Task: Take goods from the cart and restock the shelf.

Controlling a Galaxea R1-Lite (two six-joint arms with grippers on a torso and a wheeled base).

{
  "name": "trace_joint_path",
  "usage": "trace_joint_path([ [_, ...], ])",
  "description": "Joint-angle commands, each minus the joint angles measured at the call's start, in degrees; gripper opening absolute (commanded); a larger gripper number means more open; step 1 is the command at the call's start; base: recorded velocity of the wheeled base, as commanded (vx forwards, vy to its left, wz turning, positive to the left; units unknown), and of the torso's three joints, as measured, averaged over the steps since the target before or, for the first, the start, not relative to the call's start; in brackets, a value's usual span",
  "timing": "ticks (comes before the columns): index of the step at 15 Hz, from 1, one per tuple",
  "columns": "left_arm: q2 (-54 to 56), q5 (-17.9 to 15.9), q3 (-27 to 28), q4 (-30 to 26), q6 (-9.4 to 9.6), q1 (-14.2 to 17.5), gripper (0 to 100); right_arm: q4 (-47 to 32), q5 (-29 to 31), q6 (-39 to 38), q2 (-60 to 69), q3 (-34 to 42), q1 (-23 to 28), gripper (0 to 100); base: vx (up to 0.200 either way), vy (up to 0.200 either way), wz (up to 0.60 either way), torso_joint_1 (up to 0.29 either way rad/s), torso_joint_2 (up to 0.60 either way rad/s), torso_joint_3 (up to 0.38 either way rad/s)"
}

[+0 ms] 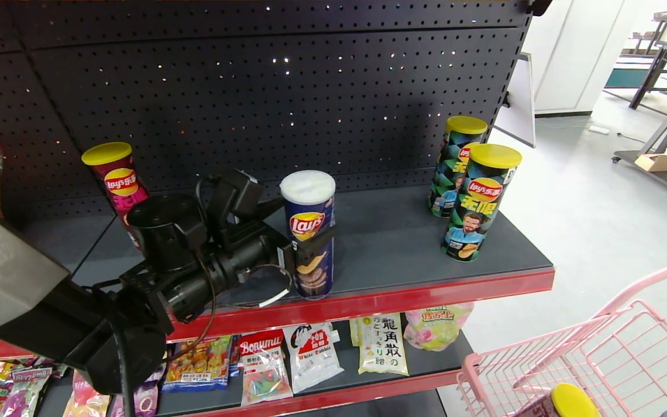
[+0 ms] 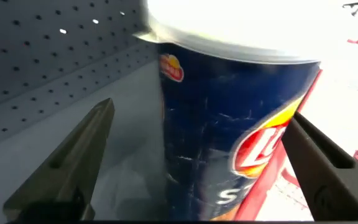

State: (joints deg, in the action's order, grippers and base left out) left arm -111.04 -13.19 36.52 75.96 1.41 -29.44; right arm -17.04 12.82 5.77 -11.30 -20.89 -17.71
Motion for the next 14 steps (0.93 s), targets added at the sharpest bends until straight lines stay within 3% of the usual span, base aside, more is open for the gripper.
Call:
trace_joint_path([
  [1, 0.7, 0.1, 0.0, 0.6, 0.08, 0.7, 100, -0.3, -0.2, -0.1, -0.3, 0.0, 0.0, 0, 0.000, 0.000, 0.00, 0.000, 0.00, 0.000],
  [9, 8.2, -2.0, -4.8, -0.3, -0.18, 0.9, 100, -0.3, -0.7, -0.4, -2.1, 0.6, -0.2, 0, 0.000, 0.000, 0.00, 0.000, 0.00, 0.000],
  [14, 19.7, -3.3, -4.7, -11.8, -1.41, 1.1, 100, -0.4, -0.8, -0.4, -2.2, 0.8, -0.2, 0, 0.000, 0.000, 0.00, 0.000, 0.00, 0.000],
])
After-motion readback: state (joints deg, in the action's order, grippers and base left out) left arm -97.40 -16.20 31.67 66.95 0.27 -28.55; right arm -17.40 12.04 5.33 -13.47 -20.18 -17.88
